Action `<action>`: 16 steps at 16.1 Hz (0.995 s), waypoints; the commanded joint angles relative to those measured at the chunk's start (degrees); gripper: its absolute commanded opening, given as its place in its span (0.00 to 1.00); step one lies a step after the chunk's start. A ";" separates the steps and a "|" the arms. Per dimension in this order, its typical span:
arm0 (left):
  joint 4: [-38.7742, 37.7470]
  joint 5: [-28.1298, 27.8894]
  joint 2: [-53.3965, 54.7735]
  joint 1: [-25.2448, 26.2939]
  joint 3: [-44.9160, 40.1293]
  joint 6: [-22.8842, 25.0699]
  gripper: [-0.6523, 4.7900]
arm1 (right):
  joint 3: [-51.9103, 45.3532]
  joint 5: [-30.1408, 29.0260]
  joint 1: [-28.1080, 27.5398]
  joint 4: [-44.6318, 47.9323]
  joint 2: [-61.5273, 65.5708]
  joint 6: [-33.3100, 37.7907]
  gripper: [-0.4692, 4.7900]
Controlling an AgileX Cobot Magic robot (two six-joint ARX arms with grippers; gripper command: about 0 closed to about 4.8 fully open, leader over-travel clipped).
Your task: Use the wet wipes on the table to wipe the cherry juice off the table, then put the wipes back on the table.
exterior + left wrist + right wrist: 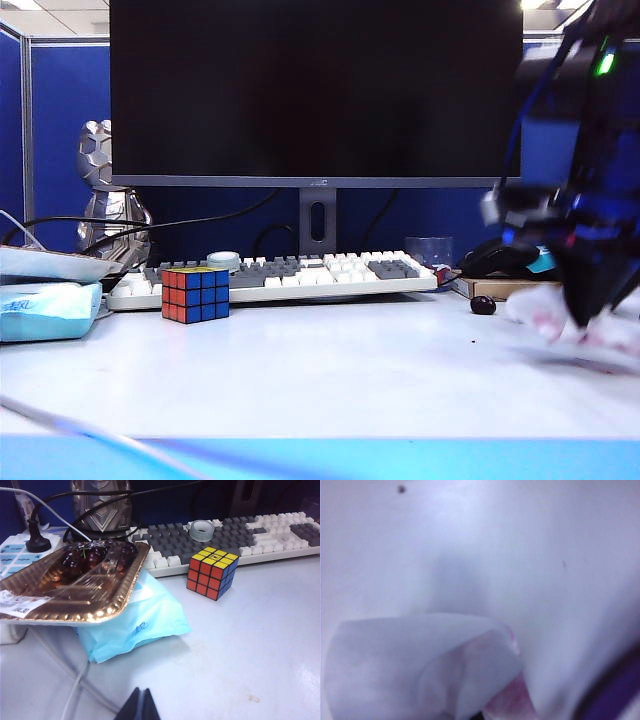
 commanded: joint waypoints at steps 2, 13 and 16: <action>-0.59 0.35 -0.20 0.13 -0.04 -0.22 0.12 | 0.48 1.64 -0.57 2.19 5.55 0.63 0.08; -0.59 0.33 -0.20 0.13 -0.04 -0.20 0.12 | 3.58 -1.01 -2.95 -7.23 9.62 4.57 0.08; -0.59 0.33 -0.20 0.13 -0.04 -0.20 0.12 | 3.58 -10.40 -2.93 -11.91 9.62 4.46 0.08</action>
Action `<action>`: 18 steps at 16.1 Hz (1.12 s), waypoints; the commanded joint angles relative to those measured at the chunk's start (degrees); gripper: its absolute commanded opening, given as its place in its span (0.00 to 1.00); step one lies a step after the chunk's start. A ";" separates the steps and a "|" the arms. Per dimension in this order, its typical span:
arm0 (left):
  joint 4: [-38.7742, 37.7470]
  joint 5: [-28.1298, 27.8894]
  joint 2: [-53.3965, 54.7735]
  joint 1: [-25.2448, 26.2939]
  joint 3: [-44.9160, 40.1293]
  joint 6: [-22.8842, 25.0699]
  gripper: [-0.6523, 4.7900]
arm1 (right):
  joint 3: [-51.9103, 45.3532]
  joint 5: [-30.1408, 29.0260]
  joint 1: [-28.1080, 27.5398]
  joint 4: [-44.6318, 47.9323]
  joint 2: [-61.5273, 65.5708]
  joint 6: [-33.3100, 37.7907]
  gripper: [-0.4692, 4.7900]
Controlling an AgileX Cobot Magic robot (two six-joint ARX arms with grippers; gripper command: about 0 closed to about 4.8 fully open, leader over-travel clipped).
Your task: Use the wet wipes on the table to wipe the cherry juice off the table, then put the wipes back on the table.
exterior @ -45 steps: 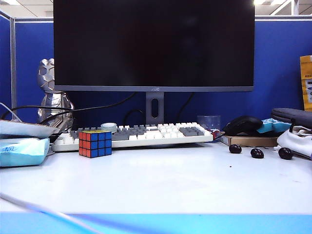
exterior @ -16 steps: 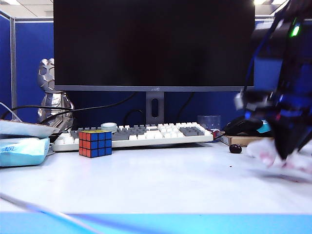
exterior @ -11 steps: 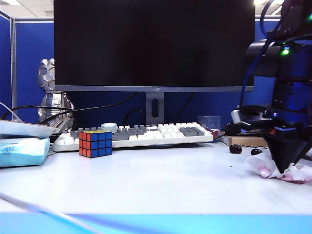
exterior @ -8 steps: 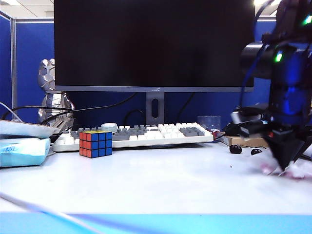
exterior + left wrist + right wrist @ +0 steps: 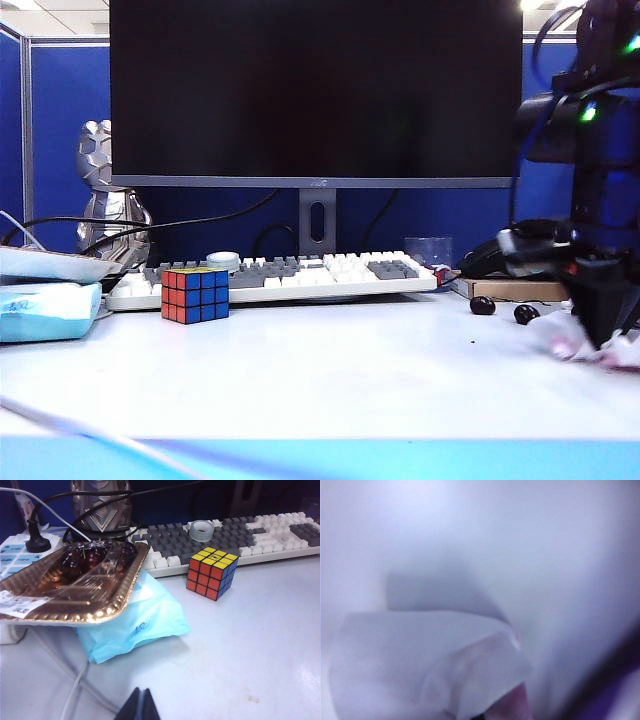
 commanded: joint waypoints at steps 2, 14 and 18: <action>-0.59 0.33 -0.20 0.13 -0.04 -0.22 0.12 | -1.18 -11.74 0.39 -7.10 1.29 0.37 0.08; -0.59 0.33 -0.20 0.13 -0.04 -0.22 0.12 | 1.62 -7.98 -1.36 -4.90 1.29 -1.18 0.08; -0.59 0.33 -0.20 0.13 -0.04 -0.22 0.12 | 3.96 -18.86 -1.33 -0.04 2.27 0.57 0.08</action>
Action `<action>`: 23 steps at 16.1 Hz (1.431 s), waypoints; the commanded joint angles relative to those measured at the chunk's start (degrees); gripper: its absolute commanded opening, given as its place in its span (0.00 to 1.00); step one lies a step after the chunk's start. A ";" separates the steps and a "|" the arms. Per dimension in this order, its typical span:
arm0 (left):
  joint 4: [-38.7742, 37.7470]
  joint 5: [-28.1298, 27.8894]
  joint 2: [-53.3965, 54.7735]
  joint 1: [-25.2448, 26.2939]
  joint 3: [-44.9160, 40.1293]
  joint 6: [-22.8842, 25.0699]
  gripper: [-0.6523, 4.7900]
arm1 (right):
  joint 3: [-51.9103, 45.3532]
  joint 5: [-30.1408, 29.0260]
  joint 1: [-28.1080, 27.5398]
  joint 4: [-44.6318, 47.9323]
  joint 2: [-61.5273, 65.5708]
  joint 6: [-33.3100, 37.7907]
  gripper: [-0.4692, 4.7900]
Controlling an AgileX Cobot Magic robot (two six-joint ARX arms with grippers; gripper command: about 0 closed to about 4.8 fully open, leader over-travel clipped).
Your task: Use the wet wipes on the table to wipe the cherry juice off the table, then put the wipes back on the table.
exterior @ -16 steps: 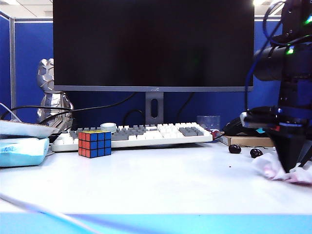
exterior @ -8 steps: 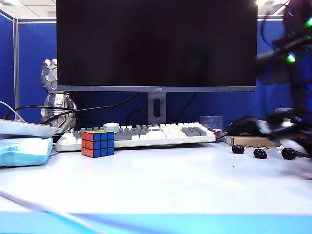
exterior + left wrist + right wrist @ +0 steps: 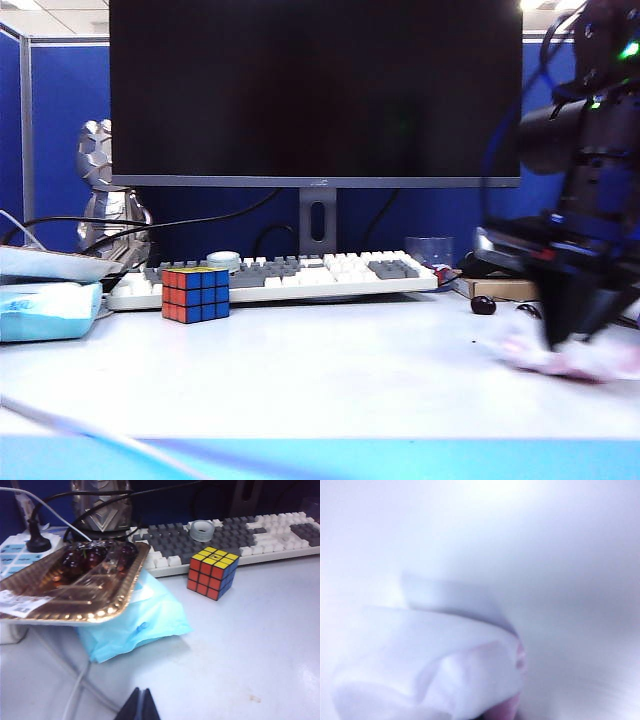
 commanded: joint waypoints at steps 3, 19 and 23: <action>-0.59 0.33 -0.20 0.13 -0.04 -0.20 0.12 | 6.84 8.44 -0.09 5.31 6.38 1.33 0.08; -0.59 0.33 -0.20 0.13 -0.04 -0.20 0.12 | 11.02 18.64 20.09 -0.94 13.09 -7.76 0.08; -0.59 0.37 -0.20 0.13 -0.04 -0.20 0.12 | 11.02 34.07 13.42 1.29 13.77 -5.70 0.08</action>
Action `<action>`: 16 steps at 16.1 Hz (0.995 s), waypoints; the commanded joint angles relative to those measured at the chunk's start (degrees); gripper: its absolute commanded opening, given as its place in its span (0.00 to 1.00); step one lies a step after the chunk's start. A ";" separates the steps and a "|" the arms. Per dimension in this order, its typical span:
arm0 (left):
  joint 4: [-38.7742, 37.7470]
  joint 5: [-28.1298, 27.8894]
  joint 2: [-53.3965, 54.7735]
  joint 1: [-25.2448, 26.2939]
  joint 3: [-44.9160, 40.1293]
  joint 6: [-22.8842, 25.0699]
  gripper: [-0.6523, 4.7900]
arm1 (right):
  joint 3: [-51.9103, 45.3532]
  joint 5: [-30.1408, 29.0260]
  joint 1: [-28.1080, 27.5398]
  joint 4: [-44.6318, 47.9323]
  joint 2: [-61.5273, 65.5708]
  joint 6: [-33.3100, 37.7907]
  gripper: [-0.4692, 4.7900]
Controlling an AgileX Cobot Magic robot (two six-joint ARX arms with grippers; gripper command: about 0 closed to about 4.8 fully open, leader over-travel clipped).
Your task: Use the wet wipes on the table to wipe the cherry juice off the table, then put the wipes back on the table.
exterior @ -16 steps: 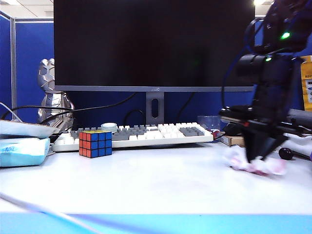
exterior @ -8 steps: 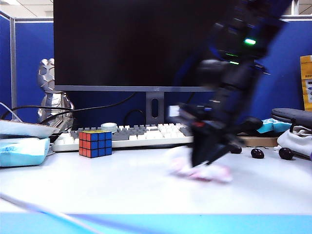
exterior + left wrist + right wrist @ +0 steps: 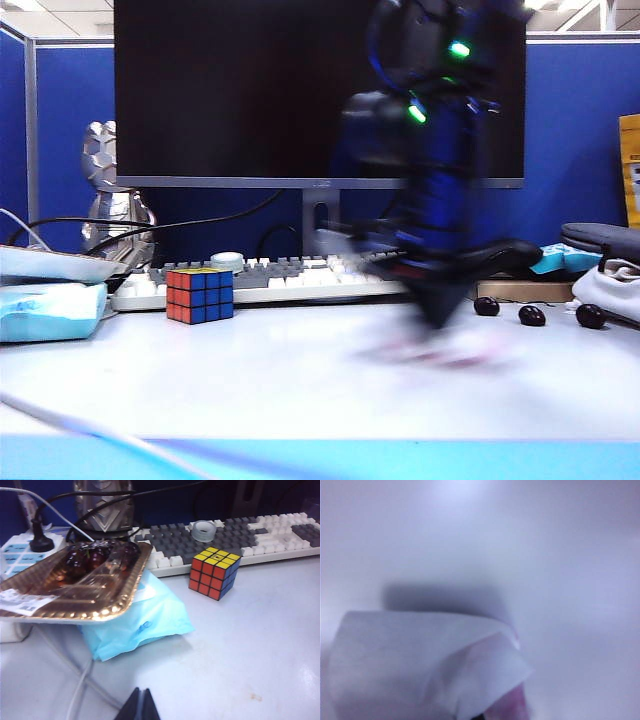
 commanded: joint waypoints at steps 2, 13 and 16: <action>-0.59 0.33 -0.20 0.13 -0.04 -0.20 0.12 | -1.07 1.46 -6.47 -2.32 2.93 -0.15 0.08; -0.59 0.33 -0.20 0.13 -0.04 -0.22 0.12 | 2.08 -14.16 15.10 -8.28 3.34 0.11 0.08; -0.59 0.28 -0.20 0.13 -0.04 -0.20 0.12 | 2.10 0.11 7.43 -2.45 4.92 1.44 0.08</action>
